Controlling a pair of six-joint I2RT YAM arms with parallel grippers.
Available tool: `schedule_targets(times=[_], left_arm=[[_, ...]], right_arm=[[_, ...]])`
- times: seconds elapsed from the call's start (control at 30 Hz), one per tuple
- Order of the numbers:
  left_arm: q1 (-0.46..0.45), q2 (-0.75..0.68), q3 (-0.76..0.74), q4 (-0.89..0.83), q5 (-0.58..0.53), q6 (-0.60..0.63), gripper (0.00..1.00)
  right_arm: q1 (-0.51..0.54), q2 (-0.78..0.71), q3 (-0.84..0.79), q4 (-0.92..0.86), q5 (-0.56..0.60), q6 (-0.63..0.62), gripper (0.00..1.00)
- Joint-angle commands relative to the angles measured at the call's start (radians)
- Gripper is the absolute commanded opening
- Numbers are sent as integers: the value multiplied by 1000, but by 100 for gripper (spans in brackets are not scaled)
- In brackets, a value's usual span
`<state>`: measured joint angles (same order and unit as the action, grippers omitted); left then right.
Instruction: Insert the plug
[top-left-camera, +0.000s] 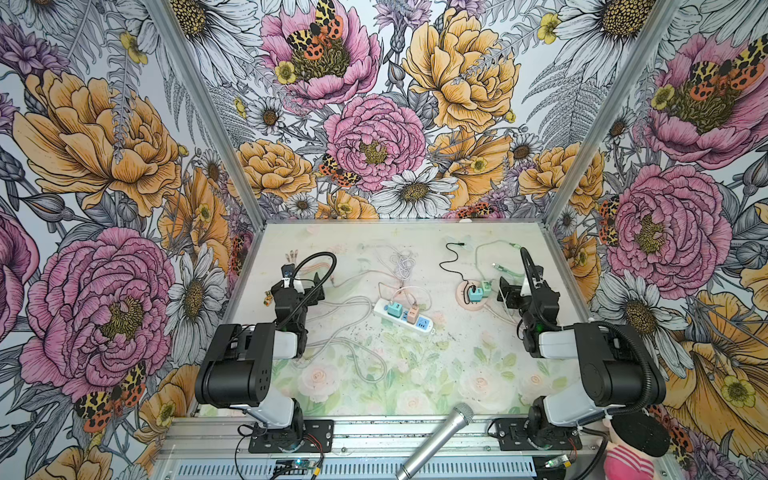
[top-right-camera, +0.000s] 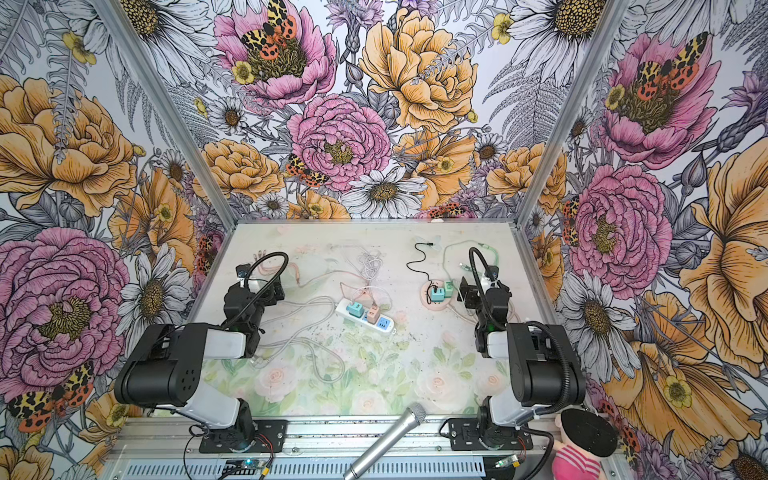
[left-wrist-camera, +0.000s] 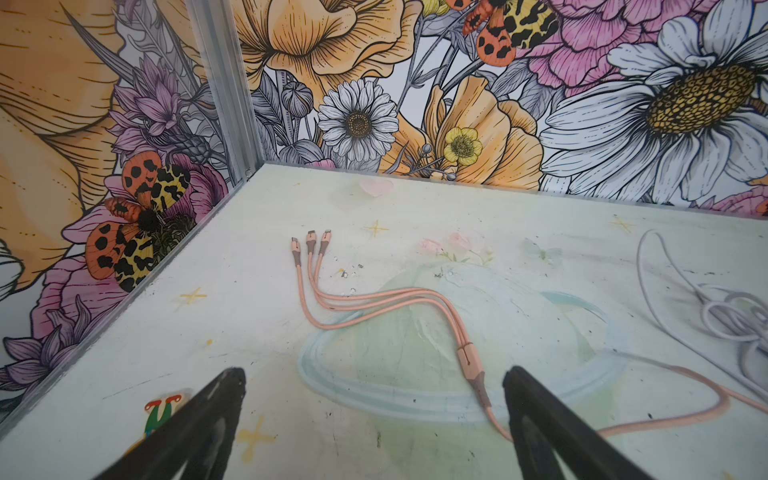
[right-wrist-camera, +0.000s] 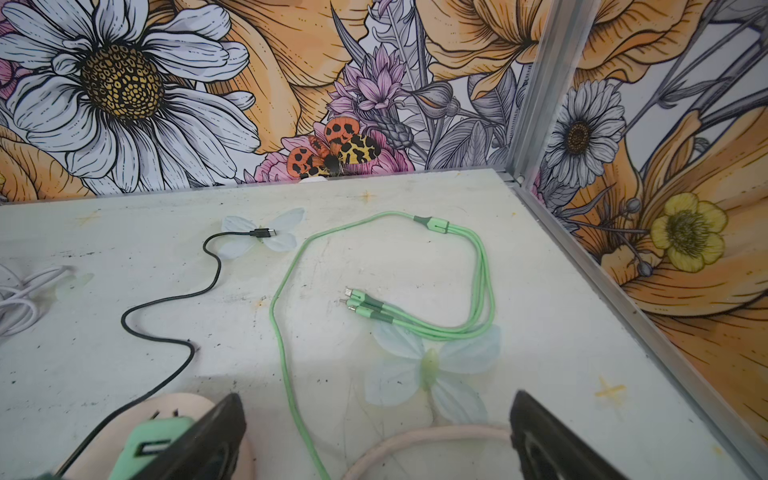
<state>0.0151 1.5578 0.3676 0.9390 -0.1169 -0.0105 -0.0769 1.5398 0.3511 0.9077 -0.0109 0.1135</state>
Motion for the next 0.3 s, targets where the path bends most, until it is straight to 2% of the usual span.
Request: schedule_targets(times=[0.0,0.27], left_arm=[[-9,-9,7,3,-17,5,99],[-9,-8,7,4,-17,5,99]], right_arm=[[8,-2,22,4,11,3,100],[32,-3,34,-22,56,-12,100]])
